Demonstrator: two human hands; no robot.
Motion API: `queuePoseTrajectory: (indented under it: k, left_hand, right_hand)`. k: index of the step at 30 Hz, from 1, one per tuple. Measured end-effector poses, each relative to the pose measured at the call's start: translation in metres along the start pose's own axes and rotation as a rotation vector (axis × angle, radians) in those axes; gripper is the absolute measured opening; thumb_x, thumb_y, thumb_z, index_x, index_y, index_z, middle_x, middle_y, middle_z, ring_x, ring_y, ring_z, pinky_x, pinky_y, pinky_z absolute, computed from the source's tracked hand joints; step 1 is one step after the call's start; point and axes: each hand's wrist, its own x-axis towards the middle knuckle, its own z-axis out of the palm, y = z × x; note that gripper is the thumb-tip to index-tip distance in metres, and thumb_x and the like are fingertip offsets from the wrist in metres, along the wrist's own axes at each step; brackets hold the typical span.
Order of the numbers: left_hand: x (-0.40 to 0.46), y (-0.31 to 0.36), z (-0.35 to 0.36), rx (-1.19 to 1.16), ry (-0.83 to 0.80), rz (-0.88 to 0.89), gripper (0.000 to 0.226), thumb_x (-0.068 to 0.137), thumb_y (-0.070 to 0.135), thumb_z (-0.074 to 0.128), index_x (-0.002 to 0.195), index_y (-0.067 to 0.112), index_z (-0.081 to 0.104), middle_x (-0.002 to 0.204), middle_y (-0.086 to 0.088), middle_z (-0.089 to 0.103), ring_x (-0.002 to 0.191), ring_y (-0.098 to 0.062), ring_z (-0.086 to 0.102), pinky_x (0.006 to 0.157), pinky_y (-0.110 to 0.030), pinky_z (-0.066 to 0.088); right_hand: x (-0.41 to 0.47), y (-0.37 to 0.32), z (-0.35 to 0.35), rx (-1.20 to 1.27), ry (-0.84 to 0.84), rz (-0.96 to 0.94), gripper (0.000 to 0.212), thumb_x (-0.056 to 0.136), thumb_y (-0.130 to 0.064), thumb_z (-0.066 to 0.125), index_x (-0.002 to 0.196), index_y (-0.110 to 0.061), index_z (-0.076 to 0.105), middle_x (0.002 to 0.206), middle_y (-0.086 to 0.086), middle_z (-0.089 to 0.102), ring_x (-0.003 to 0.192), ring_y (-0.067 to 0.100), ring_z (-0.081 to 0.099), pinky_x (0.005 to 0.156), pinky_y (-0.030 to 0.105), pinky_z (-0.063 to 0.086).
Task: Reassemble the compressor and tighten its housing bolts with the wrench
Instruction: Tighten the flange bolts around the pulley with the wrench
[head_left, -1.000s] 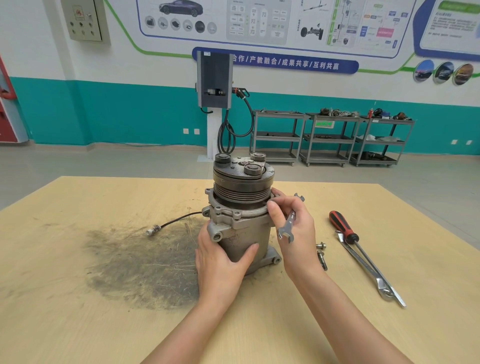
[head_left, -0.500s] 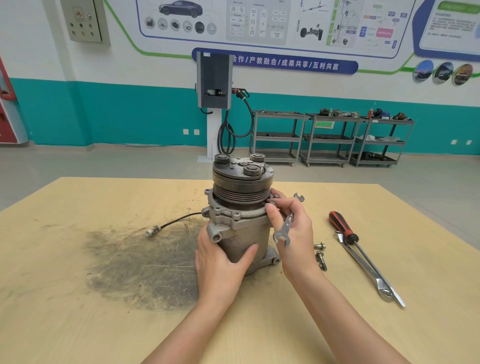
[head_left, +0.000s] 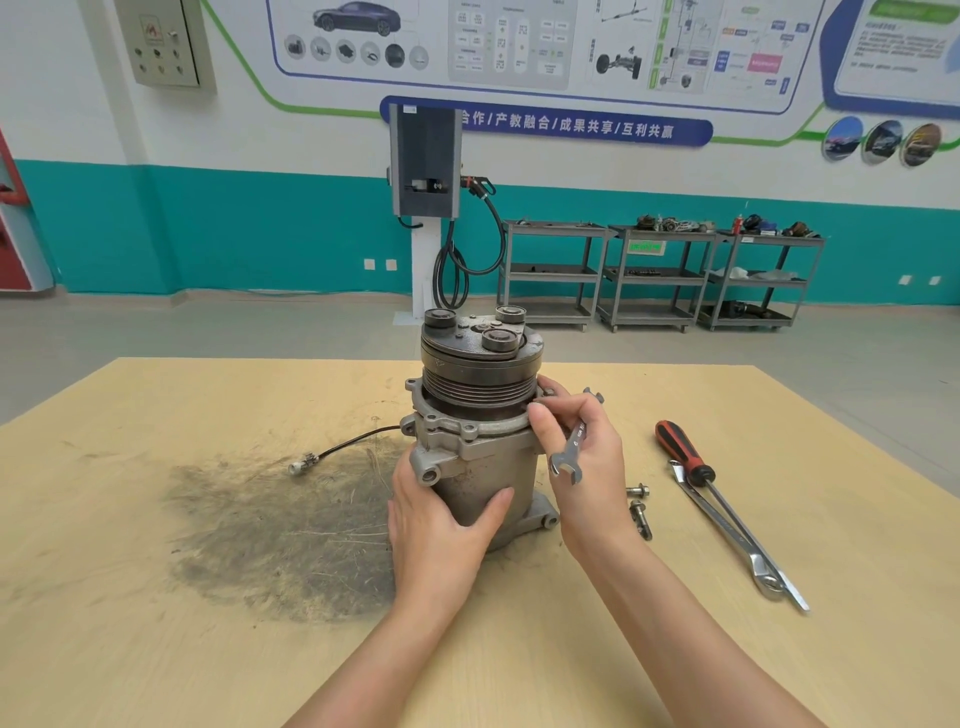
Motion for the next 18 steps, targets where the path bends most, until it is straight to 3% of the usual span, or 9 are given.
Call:
queuePoseTrajectory:
  k: [6, 12, 18]
  left_hand:
    - [0.0001, -0.0004, -0.0002, 0.001, -0.002, 0.002, 0.098, 0.065, 0.059, 0.072, 0.144, 0.016, 0.033, 0.140, 0.001, 0.041, 0.136, -0.021, 0.039, 0.113, -0.050, 0.034]
    - [0.0002, 0.0005, -0.0001, 0.002, 0.004, 0.002, 0.096, 0.065, 0.056, 0.075, 0.143, 0.016, 0.034, 0.139, -0.001, 0.041, 0.136, -0.023, 0.040, 0.112, -0.050, 0.034]
    - [-0.0004, 0.0003, -0.0006, -0.003, -0.001, 0.001, 0.098, 0.064, 0.058, 0.072, 0.143, 0.015, 0.035, 0.141, -0.001, 0.041, 0.136, -0.022, 0.039, 0.113, -0.049, 0.034]
  right_hand:
    - [-0.0028, -0.0001, 0.0013, 0.009, 0.013, -0.030, 0.022, 0.085, -0.032, 0.066, 0.099, -0.015, 0.063, 0.129, -0.004, 0.061, 0.121, 0.001, 0.055, 0.104, 0.028, 0.044]
    - [-0.0017, 0.0010, -0.0003, -0.016, -0.002, -0.025, 0.006, 0.094, -0.021, 0.062, 0.098, -0.017, 0.065, 0.126, -0.008, 0.062, 0.120, -0.004, 0.054, 0.107, 0.028, 0.042]
    - [-0.0015, -0.0015, 0.0005, 0.032, 0.022, -0.010, 0.031, 0.078, -0.032, 0.069, 0.098, -0.010, 0.061, 0.129, 0.002, 0.062, 0.120, 0.003, 0.057, 0.109, 0.037, 0.043]
